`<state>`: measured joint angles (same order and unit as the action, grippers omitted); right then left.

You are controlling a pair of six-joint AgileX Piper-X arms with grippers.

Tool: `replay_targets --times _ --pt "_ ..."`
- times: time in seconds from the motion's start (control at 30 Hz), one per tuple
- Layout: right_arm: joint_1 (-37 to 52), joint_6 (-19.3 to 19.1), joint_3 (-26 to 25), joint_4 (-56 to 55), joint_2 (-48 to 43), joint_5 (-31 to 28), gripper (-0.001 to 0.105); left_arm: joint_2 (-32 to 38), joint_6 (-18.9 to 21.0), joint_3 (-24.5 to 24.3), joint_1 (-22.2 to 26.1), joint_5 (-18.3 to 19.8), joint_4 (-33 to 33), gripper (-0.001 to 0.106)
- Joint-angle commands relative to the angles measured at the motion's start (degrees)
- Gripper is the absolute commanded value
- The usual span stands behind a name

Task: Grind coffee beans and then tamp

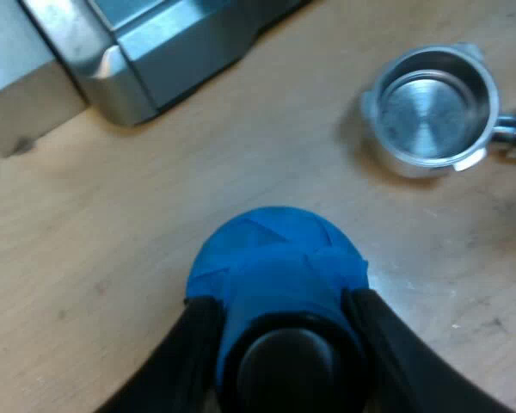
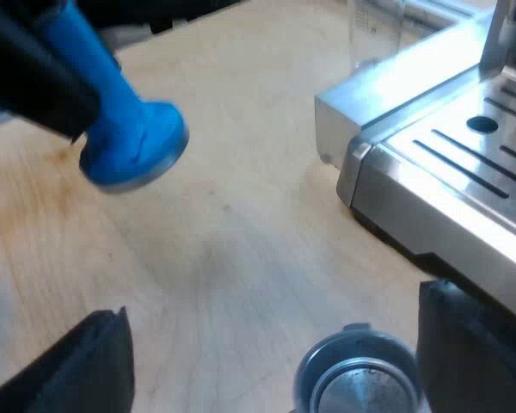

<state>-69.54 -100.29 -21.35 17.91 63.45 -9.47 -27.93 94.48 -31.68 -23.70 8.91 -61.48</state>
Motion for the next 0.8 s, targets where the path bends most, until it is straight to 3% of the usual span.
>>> replay_targets --times 0.03,0.23,0.43,0.8 --pt "-0.1 -0.2 0.0 -3.1 -2.9 0.3 0.069 0.6 0.8 -1.9 -1.6 0.4 -0.4 0.000" --pt "-0.1 -0.2 0.0 -12.8 -8.6 -3.2 0.069 0.6 0.8 -4.0 -5.8 0.4 0.3 0.000" --pt "0.0 -0.2 0.9 -17.3 -11.2 -7.0 0.069 0.6 0.8 -4.0 -6.9 0.4 0.5 0.000" --pt "0.0 0.7 10.5 -4.0 -11.5 -4.9 0.069 -1.4 0.8 -4.0 -7.3 3.9 3.1 0.000"
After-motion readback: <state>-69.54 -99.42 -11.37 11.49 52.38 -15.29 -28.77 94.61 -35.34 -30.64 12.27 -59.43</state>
